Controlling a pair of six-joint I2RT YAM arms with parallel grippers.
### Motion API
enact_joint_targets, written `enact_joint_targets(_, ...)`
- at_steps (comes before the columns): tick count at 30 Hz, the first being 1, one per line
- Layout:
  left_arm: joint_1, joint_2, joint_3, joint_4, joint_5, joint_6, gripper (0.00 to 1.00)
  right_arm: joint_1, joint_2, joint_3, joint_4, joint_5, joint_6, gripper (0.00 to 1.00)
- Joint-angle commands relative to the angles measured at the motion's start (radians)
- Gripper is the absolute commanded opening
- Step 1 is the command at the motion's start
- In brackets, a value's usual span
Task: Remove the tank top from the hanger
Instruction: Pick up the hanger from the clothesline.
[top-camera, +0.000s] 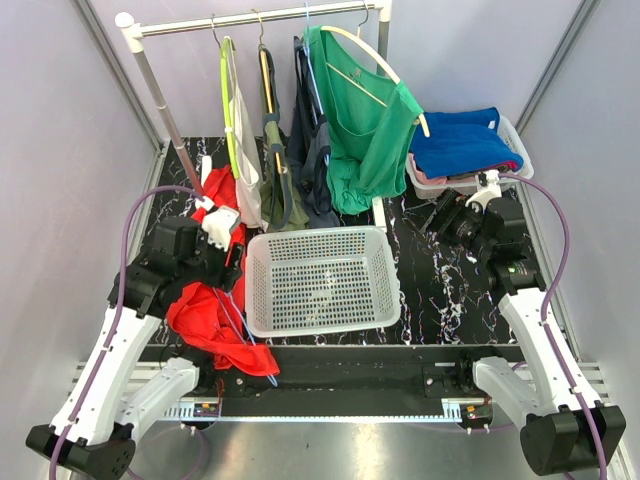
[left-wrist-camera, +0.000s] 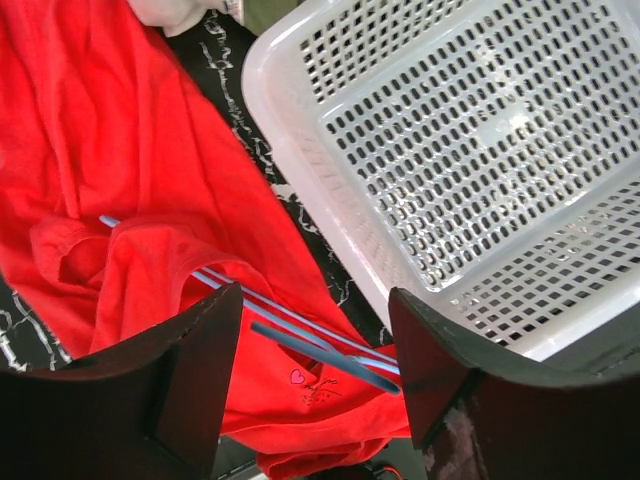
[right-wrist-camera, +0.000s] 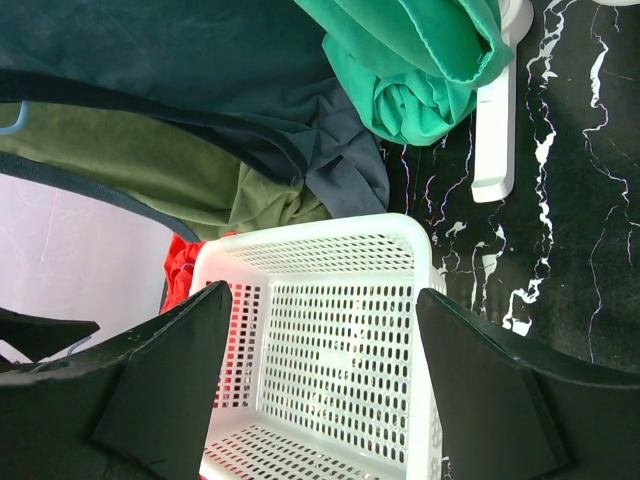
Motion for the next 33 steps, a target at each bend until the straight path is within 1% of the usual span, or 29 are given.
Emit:
enact_joint_targets(1, -0.003, -0.017, 0.037, 0.022, -0.061, -0.023, 0.61, 0.007, 0.003, 0.035, 0.015, 0.017, -0.019, 0.84)
enact_joint_targets(4, -0.003, -0.02, 0.04, 0.021, -0.084, -0.034, 0.52, 0.007, 0.004, 0.035, 0.016, 0.017, -0.018, 0.84)
enact_joint_targets(8, -0.003, -0.017, 0.04, 0.022, -0.093, -0.036, 0.38, 0.007, 0.008, 0.036, 0.015, 0.02, -0.016, 0.84)
enact_joint_targets(10, -0.003, -0.017, 0.042, 0.022, -0.096, -0.034, 0.34, 0.007, 0.006, 0.033, 0.013, 0.023, -0.015, 0.84)
enact_joint_targets(13, -0.003, -0.019, 0.043, 0.022, -0.104, -0.034, 0.33, 0.007, 0.003, 0.032, 0.012, 0.023, -0.013, 0.84)
enact_joint_targets(18, -0.005, -0.017, 0.059, 0.028, -0.129, -0.004, 0.35, 0.007, 0.003, 0.033, 0.012, 0.022, -0.008, 0.84)
enact_joint_targets(19, -0.005, -0.017, 0.062, 0.022, -0.132, 0.003, 0.38, 0.007, 0.003, 0.032, 0.012, 0.019, -0.008, 0.84)
enact_joint_targets(21, -0.007, -0.019, 0.068, 0.007, -0.187, 0.013, 0.45, 0.007, 0.001, 0.035, 0.009, 0.017, -0.01, 0.84)
enact_joint_targets(22, -0.005, -0.022, 0.071, 0.007, -0.201, 0.017, 0.51, 0.007, 0.0, 0.035, 0.009, 0.017, -0.011, 0.85)
enact_joint_targets(24, -0.005, -0.042, 0.077, 0.01, -0.245, 0.029, 0.59, 0.007, 0.001, 0.033, 0.012, 0.013, -0.01, 0.85)
enact_joint_targets(25, -0.005, -0.046, 0.085, 0.015, -0.26, 0.032, 0.61, 0.007, 0.006, 0.033, 0.015, 0.008, -0.013, 0.87)
enact_joint_targets(27, -0.005, -0.06, 0.112, 0.024, -0.299, 0.038, 0.71, 0.007, 0.008, 0.035, 0.025, -0.027, -0.015, 0.91)
enact_joint_targets(28, -0.005, -0.065, 0.125, 0.025, -0.311, 0.04, 0.75, 0.009, 0.011, 0.035, 0.038, -0.048, -0.024, 0.96)
enact_joint_targets(29, -0.005, -0.066, 0.137, 0.027, -0.32, 0.04, 0.81, 0.016, 0.012, 0.038, 0.05, -0.073, -0.031, 0.99)
enact_joint_targets(30, -0.005, -0.071, 0.149, 0.033, -0.333, 0.037, 0.85, 0.029, 0.012, 0.044, 0.067, -0.087, -0.042, 1.0)
enact_joint_targets(32, -0.005, -0.083, 0.181, 0.041, -0.325, 0.027, 0.89, 0.151, 0.032, 0.099, 0.044, -0.044, -0.111, 1.0)
enact_joint_targets(33, -0.005, -0.089, 0.189, 0.054, -0.319, 0.023, 0.9, 0.224, 0.069, 0.127, 0.024, 0.05, -0.179, 1.0)
